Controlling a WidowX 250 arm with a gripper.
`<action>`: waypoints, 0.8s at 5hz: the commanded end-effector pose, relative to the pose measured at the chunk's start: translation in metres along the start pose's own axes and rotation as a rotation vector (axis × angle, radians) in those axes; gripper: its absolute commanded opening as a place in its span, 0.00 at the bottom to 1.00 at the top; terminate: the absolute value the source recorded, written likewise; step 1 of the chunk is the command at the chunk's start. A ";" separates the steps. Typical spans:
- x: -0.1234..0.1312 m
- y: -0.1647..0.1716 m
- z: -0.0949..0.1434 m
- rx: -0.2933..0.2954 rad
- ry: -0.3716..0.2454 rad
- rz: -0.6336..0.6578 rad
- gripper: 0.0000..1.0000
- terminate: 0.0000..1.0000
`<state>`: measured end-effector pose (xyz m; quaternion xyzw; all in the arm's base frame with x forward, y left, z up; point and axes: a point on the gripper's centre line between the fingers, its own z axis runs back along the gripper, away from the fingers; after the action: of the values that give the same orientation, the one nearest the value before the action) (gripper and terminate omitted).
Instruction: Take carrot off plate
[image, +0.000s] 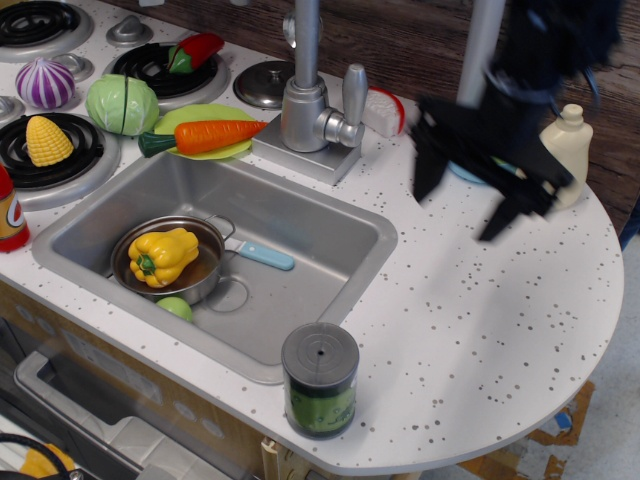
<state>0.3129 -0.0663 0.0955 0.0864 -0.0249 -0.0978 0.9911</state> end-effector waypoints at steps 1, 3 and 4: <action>-0.019 0.073 0.017 0.058 -0.065 -0.100 1.00 0.00; -0.015 0.170 -0.001 0.111 -0.118 -0.238 1.00 0.00; 0.002 0.199 -0.024 0.136 -0.172 -0.283 1.00 0.00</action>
<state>0.3619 0.1371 0.0807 0.1370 -0.0934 -0.2460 0.9550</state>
